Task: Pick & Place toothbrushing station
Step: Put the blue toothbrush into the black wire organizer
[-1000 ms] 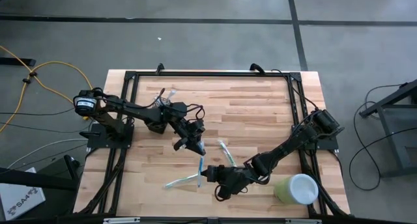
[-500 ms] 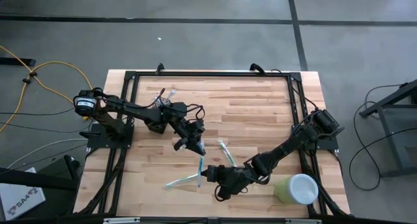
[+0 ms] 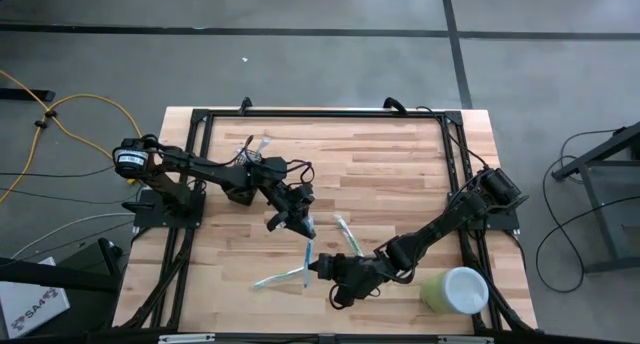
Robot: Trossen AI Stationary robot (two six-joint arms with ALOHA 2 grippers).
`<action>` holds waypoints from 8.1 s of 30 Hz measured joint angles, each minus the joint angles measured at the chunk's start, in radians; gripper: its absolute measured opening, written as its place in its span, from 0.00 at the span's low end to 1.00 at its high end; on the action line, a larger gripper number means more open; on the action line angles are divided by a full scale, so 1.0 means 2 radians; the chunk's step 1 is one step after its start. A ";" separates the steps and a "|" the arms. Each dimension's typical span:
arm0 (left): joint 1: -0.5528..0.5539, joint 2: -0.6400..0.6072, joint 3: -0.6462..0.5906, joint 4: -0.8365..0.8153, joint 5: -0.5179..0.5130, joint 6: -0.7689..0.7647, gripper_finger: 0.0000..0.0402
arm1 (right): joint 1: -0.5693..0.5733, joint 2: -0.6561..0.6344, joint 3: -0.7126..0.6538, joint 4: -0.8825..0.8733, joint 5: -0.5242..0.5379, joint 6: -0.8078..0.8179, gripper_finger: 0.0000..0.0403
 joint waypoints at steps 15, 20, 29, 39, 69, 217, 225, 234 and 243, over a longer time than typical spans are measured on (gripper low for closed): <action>0.000 0.000 0.000 0.000 0.001 0.000 0.02 | 0.002 0.000 0.000 0.000 -0.017 0.000 0.01; 0.000 0.000 0.000 0.000 0.010 0.000 0.02 | 0.002 0.000 0.000 0.000 -0.023 0.019 0.01; 0.000 0.000 0.000 0.000 0.010 0.000 0.02 | 0.002 0.000 0.000 0.000 -0.013 0.024 0.01; 0.000 0.000 0.000 0.000 0.011 0.001 0.02 | 0.002 0.000 0.000 0.000 -0.010 0.024 0.10; 0.037 0.000 0.000 -0.025 -0.009 0.001 0.02 | 0.058 0.000 0.000 -0.001 0.242 0.164 0.34; 0.034 -0.337 -0.036 -0.635 -0.773 0.085 0.22 | 0.032 0.000 0.000 -0.004 0.246 0.314 0.34; 0.035 -0.337 -0.036 -0.636 -0.790 0.097 0.27 | 0.032 0.000 0.000 -0.004 0.246 0.315 0.34; 0.035 -0.337 -0.036 -0.624 -0.782 0.105 0.28 | 0.032 0.000 0.000 -0.004 0.246 0.315 0.34; 0.035 -0.337 -0.036 -0.619 -0.781 0.120 0.28 | 0.032 0.000 0.000 -0.004 0.246 0.315 0.34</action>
